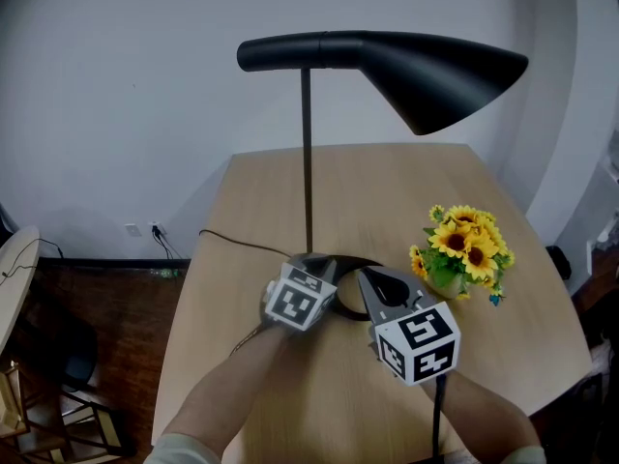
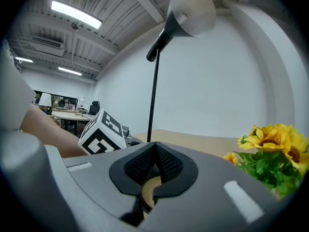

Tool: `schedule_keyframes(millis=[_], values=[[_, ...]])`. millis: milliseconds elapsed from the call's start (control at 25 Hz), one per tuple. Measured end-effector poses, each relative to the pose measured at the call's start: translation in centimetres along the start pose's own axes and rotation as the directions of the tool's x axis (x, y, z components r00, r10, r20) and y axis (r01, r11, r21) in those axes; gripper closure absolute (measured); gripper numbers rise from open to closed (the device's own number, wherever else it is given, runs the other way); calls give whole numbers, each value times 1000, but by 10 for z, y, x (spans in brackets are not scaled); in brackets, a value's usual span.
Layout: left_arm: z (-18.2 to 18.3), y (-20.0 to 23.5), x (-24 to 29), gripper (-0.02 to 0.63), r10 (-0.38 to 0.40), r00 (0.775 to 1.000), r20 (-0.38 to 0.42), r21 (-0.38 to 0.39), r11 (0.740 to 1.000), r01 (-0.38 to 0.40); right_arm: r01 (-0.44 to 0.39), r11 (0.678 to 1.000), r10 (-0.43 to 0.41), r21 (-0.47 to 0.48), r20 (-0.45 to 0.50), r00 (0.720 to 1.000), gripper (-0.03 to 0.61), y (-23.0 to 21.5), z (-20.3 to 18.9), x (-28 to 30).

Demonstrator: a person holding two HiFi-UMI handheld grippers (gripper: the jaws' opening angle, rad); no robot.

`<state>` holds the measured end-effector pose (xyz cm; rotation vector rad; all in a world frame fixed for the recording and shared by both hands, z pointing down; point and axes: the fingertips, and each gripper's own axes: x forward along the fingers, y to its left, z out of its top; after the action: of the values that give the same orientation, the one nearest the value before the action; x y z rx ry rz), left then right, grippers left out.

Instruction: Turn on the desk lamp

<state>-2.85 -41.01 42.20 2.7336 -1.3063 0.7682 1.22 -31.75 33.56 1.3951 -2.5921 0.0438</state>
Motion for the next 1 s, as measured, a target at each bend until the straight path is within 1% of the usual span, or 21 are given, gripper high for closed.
schedule_keyframes(millis=[200,560,880,1000], values=[[-6,-2,5,620,-12,998,-56,-7,1000,11,-3,1000,3,-4,5,1000,580,1,3,-5],[-9,-3,7,620,-3,996,-87,-24,1000,1,-12,1000,12,-8,-1,1000,580,5,3,-9],[-10,-1,7,620,-6,997,-78,-43,999,3,-13,1000,13,-7,7,1000,580,8,8,-10],[-9,0,8,620,7,998,-67,-43,999,-9,-6,1000,6,-6,9,1000,580,5,9,-11]])
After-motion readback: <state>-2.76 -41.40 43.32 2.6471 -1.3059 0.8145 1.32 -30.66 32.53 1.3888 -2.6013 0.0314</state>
